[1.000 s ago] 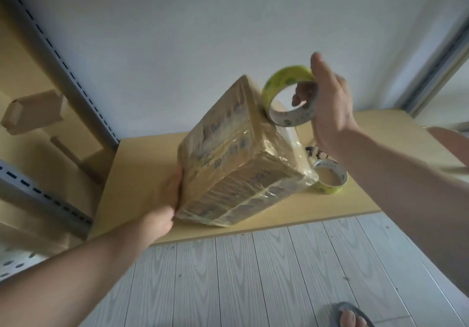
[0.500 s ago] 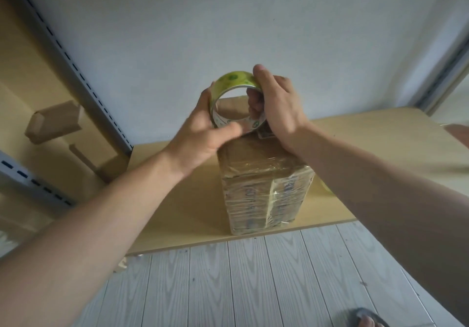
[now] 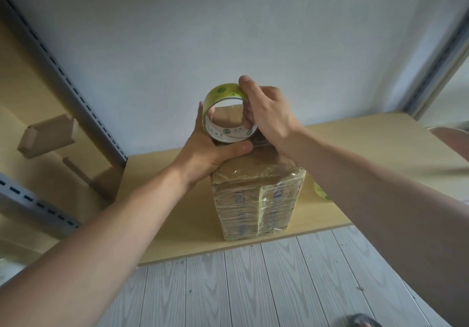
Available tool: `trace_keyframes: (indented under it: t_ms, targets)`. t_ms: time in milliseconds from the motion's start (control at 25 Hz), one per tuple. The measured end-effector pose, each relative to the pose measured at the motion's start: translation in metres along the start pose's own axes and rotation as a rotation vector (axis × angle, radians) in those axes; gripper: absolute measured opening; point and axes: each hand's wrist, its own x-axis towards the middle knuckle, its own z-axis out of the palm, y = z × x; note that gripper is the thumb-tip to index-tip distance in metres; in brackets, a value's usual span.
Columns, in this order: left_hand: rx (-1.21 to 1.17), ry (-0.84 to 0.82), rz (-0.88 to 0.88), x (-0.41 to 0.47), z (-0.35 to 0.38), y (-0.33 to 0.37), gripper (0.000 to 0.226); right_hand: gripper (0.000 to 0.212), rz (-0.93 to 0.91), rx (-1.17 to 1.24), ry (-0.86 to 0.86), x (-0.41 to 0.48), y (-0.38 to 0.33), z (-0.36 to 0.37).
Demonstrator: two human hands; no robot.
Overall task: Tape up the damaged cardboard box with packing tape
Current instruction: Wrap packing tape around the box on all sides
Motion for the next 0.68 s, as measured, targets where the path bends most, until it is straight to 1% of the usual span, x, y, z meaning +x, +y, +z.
trace_keyframes:
  t_ms: [80, 120, 200, 280, 360, 400, 560, 680]
  targets:
    - [0.045, -0.038, -0.036, -0.001, -0.001, 0.002, 0.112, 0.059, 0.003, -0.107, -0.027, 0.004, -0.008, -0.006]
    - [0.079, -0.047, -0.034, -0.001, -0.003, 0.003, 0.115, 0.057, -0.009, -0.200, -0.024, 0.007, -0.014, -0.012]
    - [0.189, -0.057, -0.053, -0.004, -0.006, 0.010, 0.116, 0.054, -0.057, -0.467, 0.014, 0.015, -0.024, -0.035]
    - [0.224, -0.058, -0.075, -0.008, -0.005, 0.014, 0.118, 0.055, -0.115, -0.664, 0.010, 0.018, -0.031, -0.063]
    - [0.220, -0.046, -0.076, -0.010, -0.004, 0.014, 0.118, 0.056, -0.169, -0.775, -0.007, 0.019, -0.029, -0.085]
    - [0.227, -0.040, -0.076, -0.010, -0.004, 0.015, 0.118, 0.054, -0.176, -0.818, 0.012, 0.019, -0.025, -0.095]
    - [0.227, -0.026, -0.083, -0.007, -0.006, 0.011, 0.131, 0.044, -0.111, -1.041, 0.073, 0.011, 0.005, -0.121]
    - [0.194, -0.044, -0.080, -0.005, -0.004, 0.010, 0.126, 0.045, -0.032, -1.050, 0.119, -0.005, 0.039, -0.117]
